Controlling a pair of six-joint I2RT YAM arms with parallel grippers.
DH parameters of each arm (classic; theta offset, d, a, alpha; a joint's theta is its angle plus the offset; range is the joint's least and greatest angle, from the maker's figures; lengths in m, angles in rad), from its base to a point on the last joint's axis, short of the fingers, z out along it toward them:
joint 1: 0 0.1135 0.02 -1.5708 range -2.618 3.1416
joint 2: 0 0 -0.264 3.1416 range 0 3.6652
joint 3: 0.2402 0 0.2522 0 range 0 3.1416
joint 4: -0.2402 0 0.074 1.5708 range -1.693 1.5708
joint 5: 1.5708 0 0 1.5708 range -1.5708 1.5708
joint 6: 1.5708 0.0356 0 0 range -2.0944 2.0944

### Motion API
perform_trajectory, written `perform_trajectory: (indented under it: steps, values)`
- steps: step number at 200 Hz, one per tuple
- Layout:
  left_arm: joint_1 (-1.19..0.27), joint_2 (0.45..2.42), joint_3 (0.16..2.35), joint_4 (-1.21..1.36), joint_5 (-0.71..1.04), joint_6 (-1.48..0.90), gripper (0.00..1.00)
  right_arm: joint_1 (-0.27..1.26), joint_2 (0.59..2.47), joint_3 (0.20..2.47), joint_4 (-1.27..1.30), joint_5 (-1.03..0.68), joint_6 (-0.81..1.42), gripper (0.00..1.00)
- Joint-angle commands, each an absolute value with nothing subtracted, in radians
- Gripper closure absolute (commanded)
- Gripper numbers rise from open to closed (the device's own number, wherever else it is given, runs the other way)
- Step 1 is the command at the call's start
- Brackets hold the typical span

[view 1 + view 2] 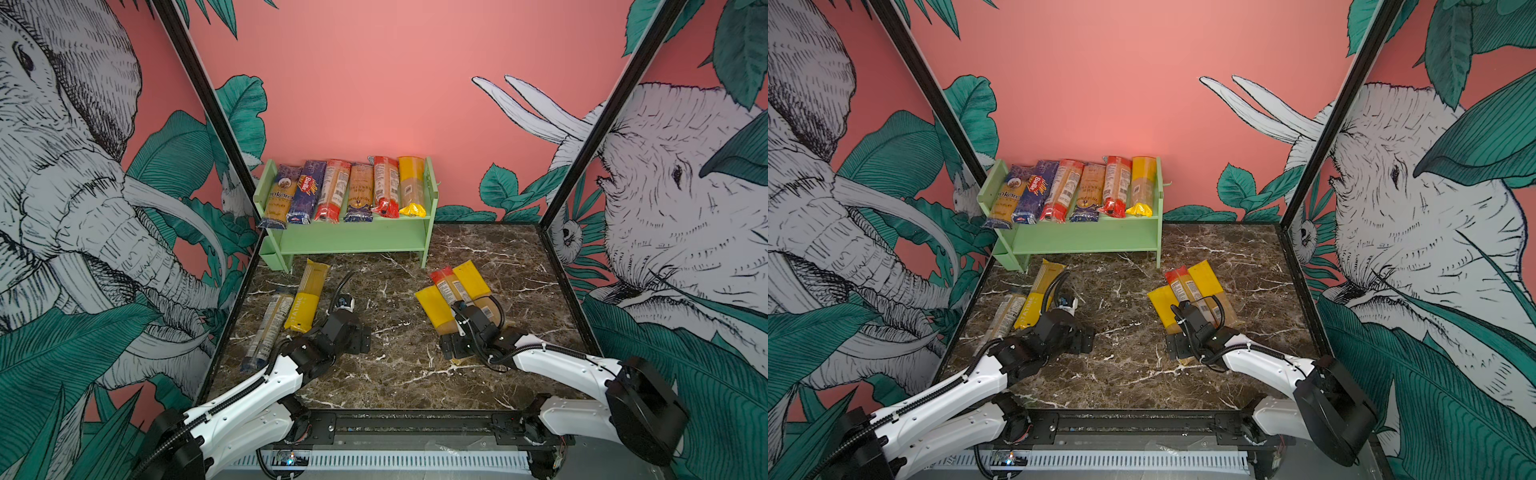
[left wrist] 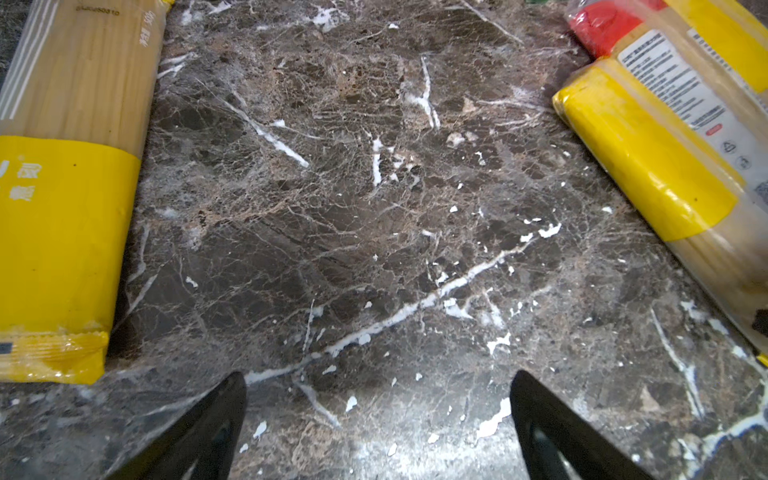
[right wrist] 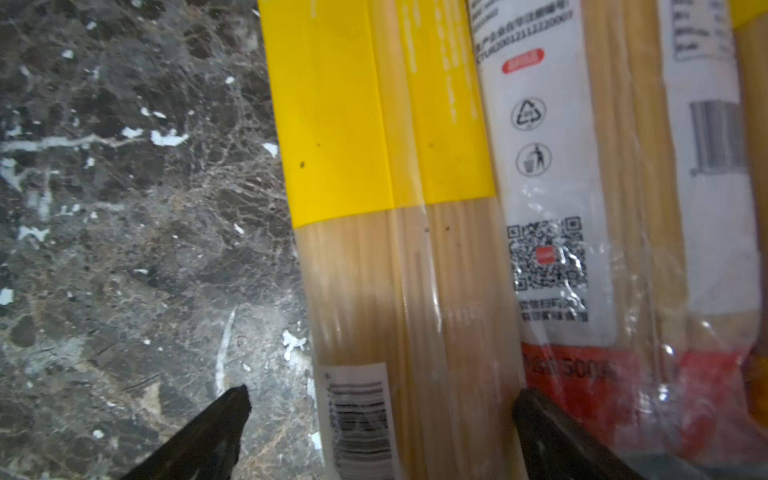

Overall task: Place and organize the pasta boxes and bags onto the shelf
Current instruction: 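Withdraw the left gripper to the table while the right gripper lowers onto yellow packs, then close the right gripper on a yellow-ended spaghetti pack and lift it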

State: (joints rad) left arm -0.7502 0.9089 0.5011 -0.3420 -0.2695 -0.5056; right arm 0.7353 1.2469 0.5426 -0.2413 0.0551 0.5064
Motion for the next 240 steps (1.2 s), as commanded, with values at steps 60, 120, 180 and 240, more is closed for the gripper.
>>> perform_trajectory:
  steps: [60,120,180,240]
  values:
    - [-0.755,0.948,0.506,-0.285,-0.259,-0.528,0.01,0.750,1.220,0.451,-0.115,0.101,0.504,0.01]
    - [-0.756,0.979,0.528,-0.277,-0.267,-0.532,0.01,0.753,1.365,0.428,0.021,0.075,0.508,0.04]
    - [-0.756,1.030,0.564,-0.272,-0.270,-0.513,0.01,0.756,1.383,0.423,0.022,0.108,0.509,0.20]
    - [-0.757,1.019,0.558,-0.289,-0.289,-0.511,0.01,0.766,1.420,0.459,0.013,0.088,0.518,0.65]
